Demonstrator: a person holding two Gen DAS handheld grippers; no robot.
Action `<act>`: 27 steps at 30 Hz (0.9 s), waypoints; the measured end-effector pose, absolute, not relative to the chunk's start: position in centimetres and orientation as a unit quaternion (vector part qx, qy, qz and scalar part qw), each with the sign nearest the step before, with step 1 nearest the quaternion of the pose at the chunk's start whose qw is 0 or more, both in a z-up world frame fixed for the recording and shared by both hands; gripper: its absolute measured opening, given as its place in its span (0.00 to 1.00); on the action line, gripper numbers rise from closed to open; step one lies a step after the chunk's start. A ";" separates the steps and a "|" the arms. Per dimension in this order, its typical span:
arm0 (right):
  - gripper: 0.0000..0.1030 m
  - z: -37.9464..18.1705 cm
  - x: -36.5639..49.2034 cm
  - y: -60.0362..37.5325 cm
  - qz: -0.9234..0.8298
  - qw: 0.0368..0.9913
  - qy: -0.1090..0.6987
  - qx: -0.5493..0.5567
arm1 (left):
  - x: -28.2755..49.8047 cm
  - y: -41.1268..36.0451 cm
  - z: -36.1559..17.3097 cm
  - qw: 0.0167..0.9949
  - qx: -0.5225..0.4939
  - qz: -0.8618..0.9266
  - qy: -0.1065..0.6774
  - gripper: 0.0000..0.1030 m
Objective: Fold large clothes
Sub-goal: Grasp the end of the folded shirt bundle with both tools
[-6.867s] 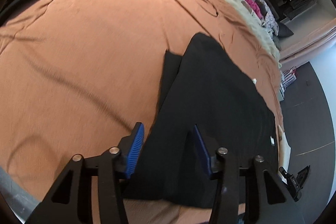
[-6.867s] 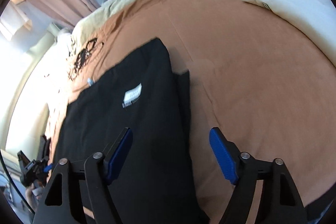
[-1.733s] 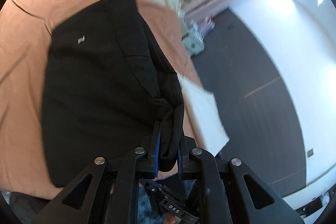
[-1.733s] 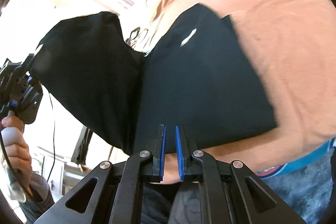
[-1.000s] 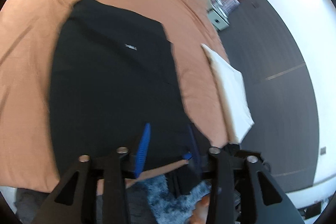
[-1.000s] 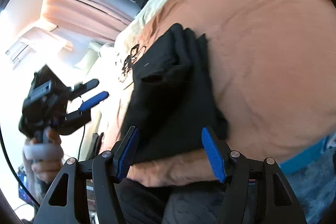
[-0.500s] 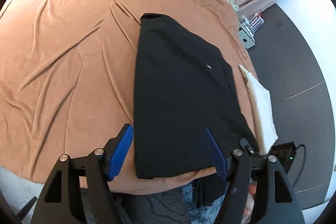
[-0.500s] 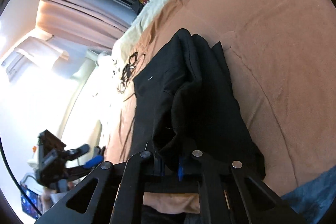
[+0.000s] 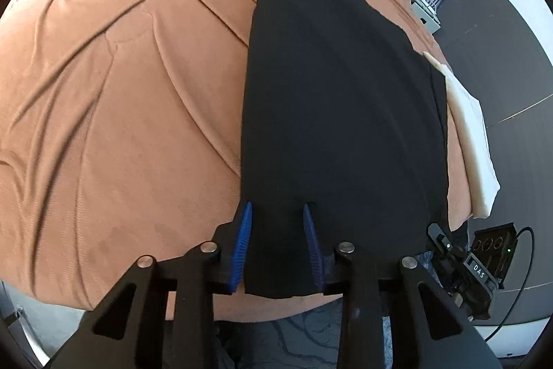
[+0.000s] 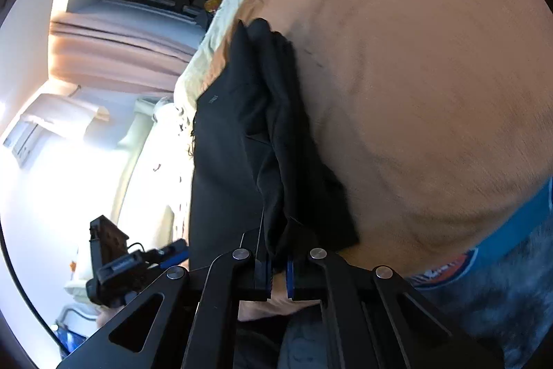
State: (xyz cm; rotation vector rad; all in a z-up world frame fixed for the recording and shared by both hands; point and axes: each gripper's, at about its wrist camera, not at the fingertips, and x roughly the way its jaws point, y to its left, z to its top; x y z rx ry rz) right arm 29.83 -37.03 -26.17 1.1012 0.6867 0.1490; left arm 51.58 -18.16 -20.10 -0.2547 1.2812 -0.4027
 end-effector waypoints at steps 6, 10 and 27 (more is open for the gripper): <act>0.03 -26.4 29.4 -37.2 0.060 0.801 0.338 0.490 | 51.8 -18.1 -20.2 0.766 -0.118 -0.194 0.602 0.31; 0.23 -24.7 29.3 -37.3 0.055 0.810 0.344 0.471 | 52.1 -17.8 -19.5 0.769 -0.117 -0.195 0.597 0.31; 0.82 -21.4 39.3 -42.7 0.129 0.814 0.375 0.424 | 57.6 -17.5 -19.6 0.765 -0.138 -0.210 0.592 0.48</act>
